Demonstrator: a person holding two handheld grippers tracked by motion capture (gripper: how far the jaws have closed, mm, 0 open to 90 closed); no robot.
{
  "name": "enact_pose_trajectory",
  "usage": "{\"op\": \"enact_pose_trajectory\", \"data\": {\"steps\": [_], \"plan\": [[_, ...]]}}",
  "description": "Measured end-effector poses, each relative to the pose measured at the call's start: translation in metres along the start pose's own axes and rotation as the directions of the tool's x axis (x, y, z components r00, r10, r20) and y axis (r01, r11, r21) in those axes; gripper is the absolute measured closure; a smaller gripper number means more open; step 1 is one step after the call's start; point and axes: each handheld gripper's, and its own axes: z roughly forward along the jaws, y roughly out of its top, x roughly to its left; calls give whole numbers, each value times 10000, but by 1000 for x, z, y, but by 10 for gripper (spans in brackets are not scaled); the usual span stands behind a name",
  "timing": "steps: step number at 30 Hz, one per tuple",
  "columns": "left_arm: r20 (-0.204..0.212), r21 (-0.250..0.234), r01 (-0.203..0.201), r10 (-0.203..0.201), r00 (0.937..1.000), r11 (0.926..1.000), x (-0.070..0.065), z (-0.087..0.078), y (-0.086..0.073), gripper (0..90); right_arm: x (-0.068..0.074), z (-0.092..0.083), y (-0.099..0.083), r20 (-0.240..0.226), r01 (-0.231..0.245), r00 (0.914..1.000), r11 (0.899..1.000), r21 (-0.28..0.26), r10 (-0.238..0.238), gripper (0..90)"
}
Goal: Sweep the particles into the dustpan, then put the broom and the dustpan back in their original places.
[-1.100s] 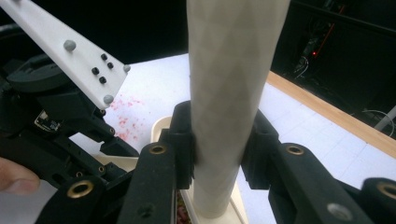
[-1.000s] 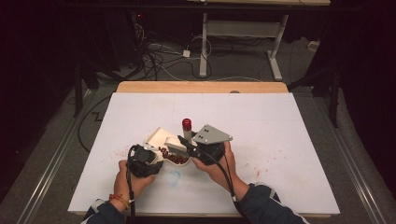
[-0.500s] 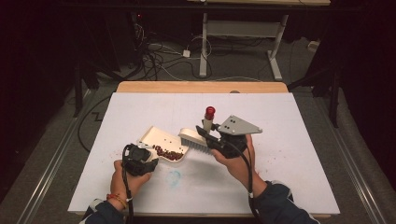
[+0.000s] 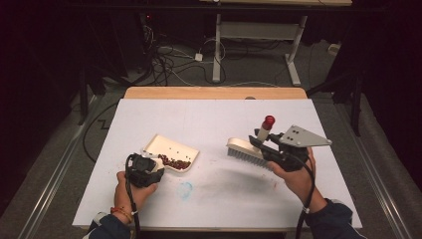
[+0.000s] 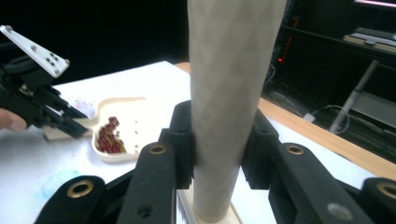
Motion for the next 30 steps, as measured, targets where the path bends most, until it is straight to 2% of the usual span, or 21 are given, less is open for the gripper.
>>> {"op": "enact_pose_trajectory", "data": {"steps": [6, 12, 13, 16, 19, 21, 25, 26, 30], "plan": [[-52, -29, 185, -185, 9998, 9998, 6, -1, -2, 639, -25, -32, -11, -37, -132, 9999, 9994, 317, 133, 698], [-210, -58, 546, -547, 9983, 9985, 16, -4, -5, 638, -39, -55, -28, -486, -304, 9982, 9954, 908, 349, 698], [-252, -71, 612, -614, 9978, 9981, 18, -5, -6, 639, -40, -57, -32, -633, -257, 9975, 9951, 957, 319, 698], [-311, -19, 864, -864, 9958, 9963, 23, -7, -8, 639, -44, -64, -38, -1085, -474, 9922, 9912, 1232, 609, 697], [-474, -112, 1013, -1018, 9937, 9948, 22, -9, -8, 638, -47, -66, -40, -1514, -381, 9863, 9832, 1787, 657, 697], [-530, -123, 1084, -1089, 9926, 9940, 19, -8, -8, 637, -51, -63, -42, -1585, -419, 9844, 9773, 2078, 759, 697], [-249, -186, 1350, -1355, 9905, 9907, 14, -7, -7, 602, -58, -54, -44, -1862, -497, 9775, 9663, 2527, 990, 696], [-159, -263, 1364, -1368, 9905, 9903, 13, -7, -7, 592, -61, -52, -44, -1937, -510, 9758, 9671, 2493, 1014, 695], [94, -367, 1285, -1282, 9917, 9910, 8, -8, -6, 551, -69, -42, -41, -1855, -595, 9764, 9634, 2613, 1106, 681]]}}
